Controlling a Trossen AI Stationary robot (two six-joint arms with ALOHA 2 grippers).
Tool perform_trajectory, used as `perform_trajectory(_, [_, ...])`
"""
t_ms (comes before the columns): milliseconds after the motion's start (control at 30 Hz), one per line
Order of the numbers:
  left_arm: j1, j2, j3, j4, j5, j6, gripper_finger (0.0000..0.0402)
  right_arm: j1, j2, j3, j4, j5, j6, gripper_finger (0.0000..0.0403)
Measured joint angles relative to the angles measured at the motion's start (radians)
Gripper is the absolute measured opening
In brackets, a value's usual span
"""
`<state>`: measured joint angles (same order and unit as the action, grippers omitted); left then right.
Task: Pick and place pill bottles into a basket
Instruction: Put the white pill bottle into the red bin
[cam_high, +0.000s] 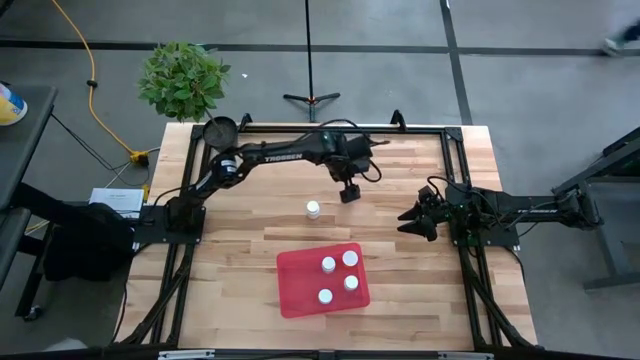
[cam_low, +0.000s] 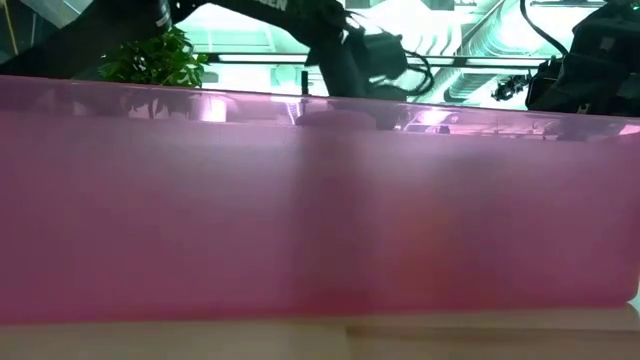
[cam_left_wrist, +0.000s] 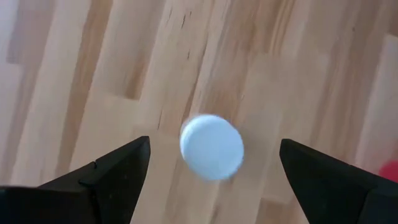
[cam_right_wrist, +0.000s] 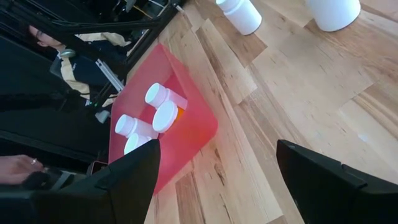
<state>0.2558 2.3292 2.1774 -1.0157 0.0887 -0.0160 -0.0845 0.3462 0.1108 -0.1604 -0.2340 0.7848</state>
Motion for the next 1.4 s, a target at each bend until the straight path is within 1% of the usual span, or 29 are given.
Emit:
perform_trajectory(67, [-0.002, 0.018, 0.000, -0.016, 0.000, -0.005, 0.0390, 0.000, 0.000, 0.000, 0.001, 0.000, 0.000, 0.0312])
perform_trajectory(200, [-0.008, 0.041, 0.000, 0.009, -0.011, -0.007, 0.0390, 0.000, 0.000, 0.000, 0.001, 0.000, 0.001, 0.0312])
perform_trajectory(467, [-0.005, 0.043, 0.001, 0.021, -0.021, 0.004, 0.0390, 0.000, 0.000, 0.000, 0.000, 0.000, 0.001, 0.0312])
perform_trajectory(567, [-0.005, 0.045, 0.001, 0.024, -0.041, 0.013, 0.0390, 0.000, 0.000, 0.000, 0.000, 0.000, 0.001, 0.0312])
perform_trajectory(967, [-0.001, 0.049, 0.001, 0.022, -0.024, 0.012, 0.0390, 0.000, 0.000, 0.000, 0.000, 0.000, 0.004, 0.0312])
perform_trajectory(1400, [0.000, 0.078, 0.001, 0.034, -0.038, 0.012, 0.0390, 0.000, 0.000, 0.000, 0.000, 0.000, 0.022, 0.0312])
